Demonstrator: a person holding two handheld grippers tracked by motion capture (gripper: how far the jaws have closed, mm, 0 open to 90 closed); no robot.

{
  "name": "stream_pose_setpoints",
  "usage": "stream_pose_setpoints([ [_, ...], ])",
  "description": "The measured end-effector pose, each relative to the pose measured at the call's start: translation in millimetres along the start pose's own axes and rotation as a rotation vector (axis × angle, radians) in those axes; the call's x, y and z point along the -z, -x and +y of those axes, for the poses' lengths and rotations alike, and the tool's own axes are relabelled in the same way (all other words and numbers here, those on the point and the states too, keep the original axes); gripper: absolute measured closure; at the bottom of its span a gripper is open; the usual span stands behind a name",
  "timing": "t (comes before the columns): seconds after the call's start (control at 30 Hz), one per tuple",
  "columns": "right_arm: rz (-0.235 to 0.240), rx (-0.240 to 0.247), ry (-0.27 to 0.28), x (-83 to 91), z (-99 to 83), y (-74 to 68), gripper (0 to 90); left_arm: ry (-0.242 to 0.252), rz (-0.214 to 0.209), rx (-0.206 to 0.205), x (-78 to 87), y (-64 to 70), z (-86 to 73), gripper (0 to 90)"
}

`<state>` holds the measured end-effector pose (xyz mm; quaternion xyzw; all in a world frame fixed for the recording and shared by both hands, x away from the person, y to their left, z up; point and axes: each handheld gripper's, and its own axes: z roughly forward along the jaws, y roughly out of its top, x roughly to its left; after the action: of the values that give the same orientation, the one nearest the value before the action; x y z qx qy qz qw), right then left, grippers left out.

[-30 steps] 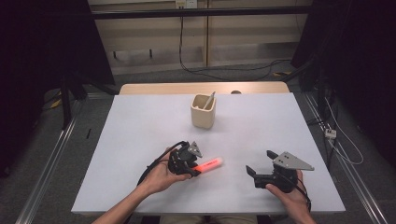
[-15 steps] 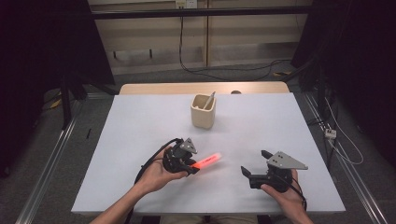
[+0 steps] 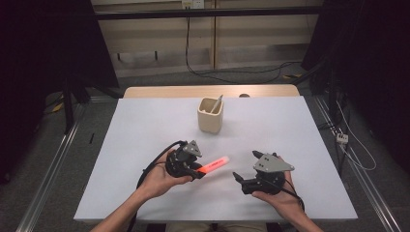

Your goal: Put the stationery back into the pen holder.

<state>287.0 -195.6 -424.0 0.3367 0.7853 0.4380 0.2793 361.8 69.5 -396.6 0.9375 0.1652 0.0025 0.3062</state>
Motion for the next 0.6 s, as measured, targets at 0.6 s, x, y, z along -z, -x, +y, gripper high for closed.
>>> stream_pose_setpoints([
  [0.6, -0.067, 0.358, -0.035, -21.7, 13.5, -36.1, 17.2, -0.015, -0.014, -0.012, 7.0, -1.7, 5.7, 67.3],
])
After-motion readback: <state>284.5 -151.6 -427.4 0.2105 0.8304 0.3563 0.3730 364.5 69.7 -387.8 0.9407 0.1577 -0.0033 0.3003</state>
